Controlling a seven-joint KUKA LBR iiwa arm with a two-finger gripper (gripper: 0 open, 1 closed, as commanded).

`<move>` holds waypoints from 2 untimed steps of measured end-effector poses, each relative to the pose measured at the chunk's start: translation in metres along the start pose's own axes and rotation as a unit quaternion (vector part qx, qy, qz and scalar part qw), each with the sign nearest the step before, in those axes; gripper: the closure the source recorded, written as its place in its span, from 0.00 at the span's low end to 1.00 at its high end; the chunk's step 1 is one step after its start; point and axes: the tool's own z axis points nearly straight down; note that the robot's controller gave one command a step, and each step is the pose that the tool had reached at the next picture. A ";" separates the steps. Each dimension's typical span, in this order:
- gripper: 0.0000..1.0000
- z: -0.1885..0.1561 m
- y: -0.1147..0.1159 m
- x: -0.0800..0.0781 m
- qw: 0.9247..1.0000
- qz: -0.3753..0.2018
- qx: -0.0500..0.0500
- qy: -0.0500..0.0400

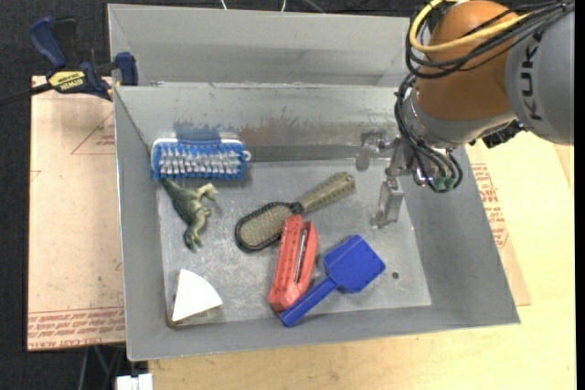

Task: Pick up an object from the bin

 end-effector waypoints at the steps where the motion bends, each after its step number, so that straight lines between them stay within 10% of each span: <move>1: 0.00 0.128 0.006 0.069 0.998 -0.064 -0.001 0.005; 2: 0.00 0.062 0.007 0.077 0.996 -0.086 0.000 -0.004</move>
Offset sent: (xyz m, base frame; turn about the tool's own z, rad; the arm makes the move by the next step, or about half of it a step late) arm -0.0770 0.0063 -0.0624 -0.1738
